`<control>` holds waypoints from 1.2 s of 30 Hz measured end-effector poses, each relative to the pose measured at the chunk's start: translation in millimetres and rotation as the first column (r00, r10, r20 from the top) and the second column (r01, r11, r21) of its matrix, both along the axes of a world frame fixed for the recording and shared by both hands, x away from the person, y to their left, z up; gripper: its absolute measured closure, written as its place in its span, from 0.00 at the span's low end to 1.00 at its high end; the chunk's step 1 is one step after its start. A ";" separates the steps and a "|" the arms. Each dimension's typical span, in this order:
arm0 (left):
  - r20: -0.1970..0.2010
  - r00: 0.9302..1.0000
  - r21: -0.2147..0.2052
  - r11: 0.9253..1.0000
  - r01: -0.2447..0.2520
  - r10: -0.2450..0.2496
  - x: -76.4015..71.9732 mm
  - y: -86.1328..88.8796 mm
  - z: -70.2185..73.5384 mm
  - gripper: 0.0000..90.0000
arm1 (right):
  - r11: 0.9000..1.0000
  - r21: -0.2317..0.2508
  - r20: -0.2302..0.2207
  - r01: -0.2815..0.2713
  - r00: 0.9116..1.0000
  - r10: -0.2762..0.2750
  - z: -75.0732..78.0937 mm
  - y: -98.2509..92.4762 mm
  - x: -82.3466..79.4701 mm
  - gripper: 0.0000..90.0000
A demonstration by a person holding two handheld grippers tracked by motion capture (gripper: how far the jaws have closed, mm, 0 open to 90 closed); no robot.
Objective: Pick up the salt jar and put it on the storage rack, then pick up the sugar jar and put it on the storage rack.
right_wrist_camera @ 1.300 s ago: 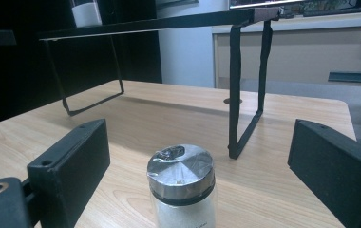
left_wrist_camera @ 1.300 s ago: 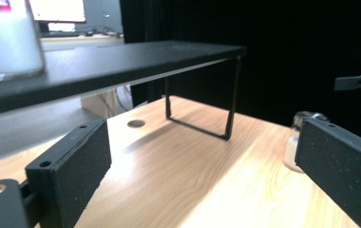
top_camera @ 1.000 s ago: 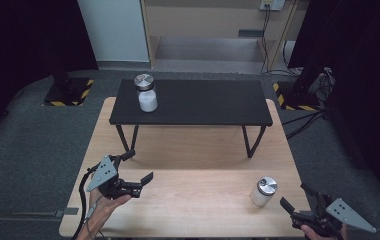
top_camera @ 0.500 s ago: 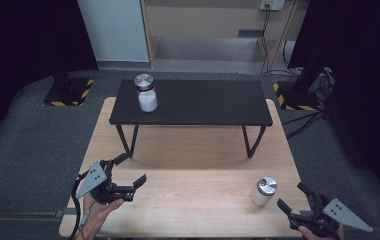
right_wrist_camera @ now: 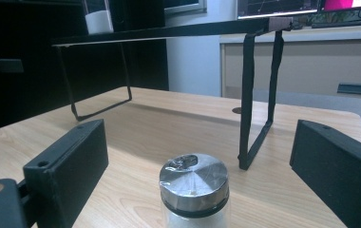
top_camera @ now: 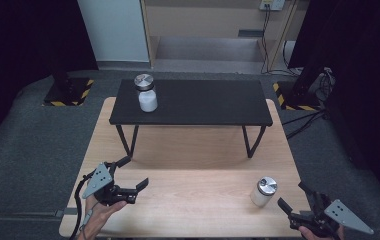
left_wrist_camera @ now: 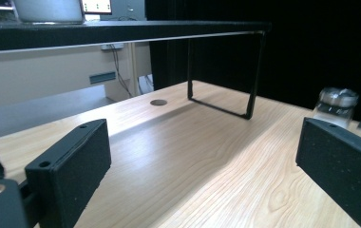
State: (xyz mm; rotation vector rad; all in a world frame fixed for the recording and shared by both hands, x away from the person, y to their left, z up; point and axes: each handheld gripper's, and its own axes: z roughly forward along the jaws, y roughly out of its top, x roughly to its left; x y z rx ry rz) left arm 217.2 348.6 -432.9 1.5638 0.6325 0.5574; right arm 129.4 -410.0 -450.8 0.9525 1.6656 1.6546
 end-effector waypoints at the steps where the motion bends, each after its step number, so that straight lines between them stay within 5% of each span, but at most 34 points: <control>1: 0.005 1.000 0.001 1.000 -0.006 0.006 -0.7 0.3 0.0 0.03 | 1.000 0.004 0.000 0.001 1.000 -0.001 -0.2 0.0 -0.2 0.05; 22: 0.005 1.000 -0.067 0.998 -0.005 0.006 -3.4 3.9 -5.2 0.03 | 0.999 0.043 0.030 0.015 0.999 -0.016 -3.4 0.6 -1.5 0.01; 36: 0.015 1.000 -0.056 0.998 -0.009 0.010 -4.7 3.1 -4.0 0.03 | 0.999 0.042 0.027 0.013 1.000 -0.014 -1.4 1.3 -0.6 0.01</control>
